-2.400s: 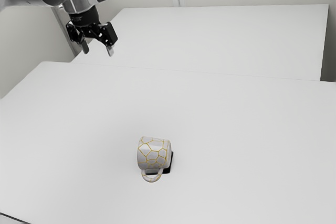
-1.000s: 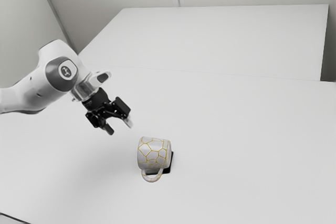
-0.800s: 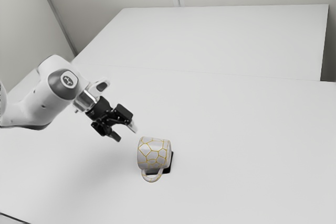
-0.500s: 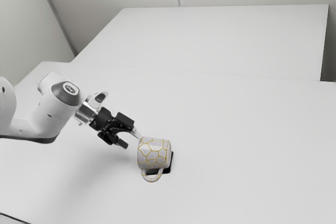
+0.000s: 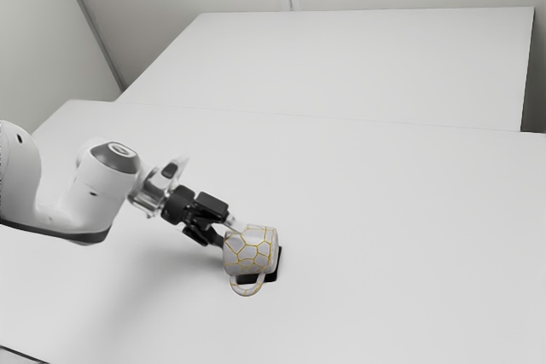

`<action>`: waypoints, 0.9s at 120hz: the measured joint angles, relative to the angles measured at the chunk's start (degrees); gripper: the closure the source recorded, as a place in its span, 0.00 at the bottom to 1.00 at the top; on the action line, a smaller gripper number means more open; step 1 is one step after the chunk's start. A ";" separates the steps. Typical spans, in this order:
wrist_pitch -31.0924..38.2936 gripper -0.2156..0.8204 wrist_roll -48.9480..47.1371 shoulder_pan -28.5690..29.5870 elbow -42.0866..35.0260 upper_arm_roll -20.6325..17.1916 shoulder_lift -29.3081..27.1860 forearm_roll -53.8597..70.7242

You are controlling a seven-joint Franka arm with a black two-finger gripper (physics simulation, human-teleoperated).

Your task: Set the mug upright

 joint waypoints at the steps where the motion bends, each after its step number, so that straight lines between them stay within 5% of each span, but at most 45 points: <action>1: -0.07 0.21 0.16 -0.06 0.00 0.00 0.07 -0.13; 16: -0.78 0.23 2.35 -0.90 0.10 -0.02 1.51 -1.78; 79: -2.11 0.85 7.97 -2.39 1.83 -1.63 0.88 -2.55; 108: -1.17 0.94 9.16 -1.91 3.06 -3.05 -1.95 0.29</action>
